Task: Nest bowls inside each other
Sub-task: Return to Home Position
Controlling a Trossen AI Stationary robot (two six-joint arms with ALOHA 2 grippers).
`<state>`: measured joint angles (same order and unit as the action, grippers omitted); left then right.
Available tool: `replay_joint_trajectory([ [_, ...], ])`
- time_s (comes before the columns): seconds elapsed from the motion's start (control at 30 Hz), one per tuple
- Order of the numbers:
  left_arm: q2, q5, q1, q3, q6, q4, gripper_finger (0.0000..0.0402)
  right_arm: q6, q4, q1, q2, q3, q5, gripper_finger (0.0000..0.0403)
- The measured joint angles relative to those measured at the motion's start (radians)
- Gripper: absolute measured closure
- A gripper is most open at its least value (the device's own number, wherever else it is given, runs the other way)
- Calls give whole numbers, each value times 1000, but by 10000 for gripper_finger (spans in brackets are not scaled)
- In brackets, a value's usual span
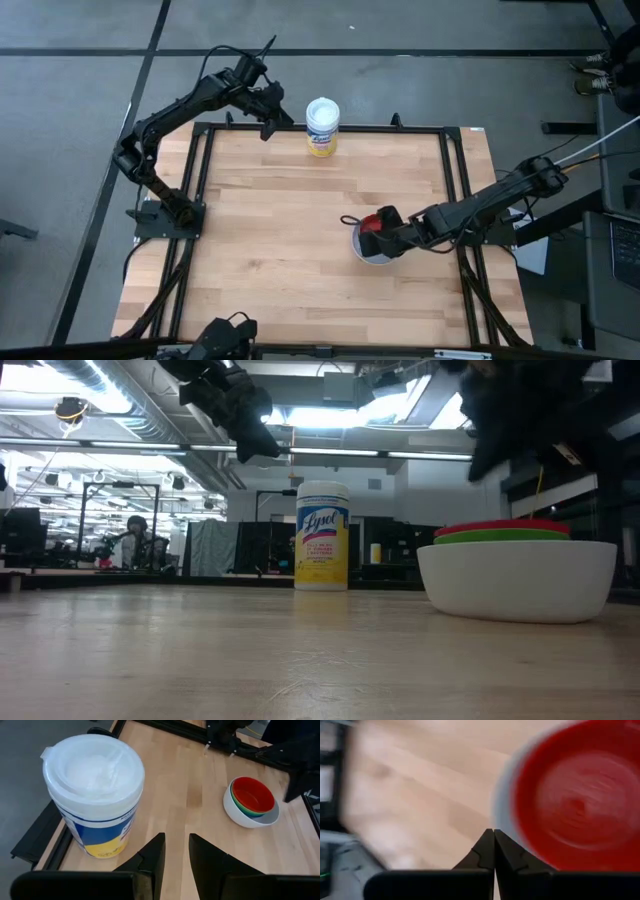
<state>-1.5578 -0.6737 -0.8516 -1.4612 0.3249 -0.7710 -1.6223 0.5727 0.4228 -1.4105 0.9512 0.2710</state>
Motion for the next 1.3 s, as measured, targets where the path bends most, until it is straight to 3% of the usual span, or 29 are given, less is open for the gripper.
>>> replay_joint_trajectory([
  [0.27,0,-35,6,0,-25,20,320,280,-178,-20,35,118,160,402],
  [0.37,0,-64,59,0,-41,-12,320,391,-217,-49,35,161,177,388],
  [0.57,-21,171,309,1,10,-41,311,530,-221,-127,35,211,118,310],
  [0.77,-84,206,444,1,-138,56,298,655,-219,-200,35,239,72,229],
  [0.87,-77,191,496,2,-231,205,295,751,-234,-224,35,286,89,200],
  [1.1,101,175,527,-29,-454,669,295,1111,-235,-258,40,536,137,171],
  [1.3,336,122,417,-116,-568,765,305,1328,-104,-253,49,813,159,181],
])
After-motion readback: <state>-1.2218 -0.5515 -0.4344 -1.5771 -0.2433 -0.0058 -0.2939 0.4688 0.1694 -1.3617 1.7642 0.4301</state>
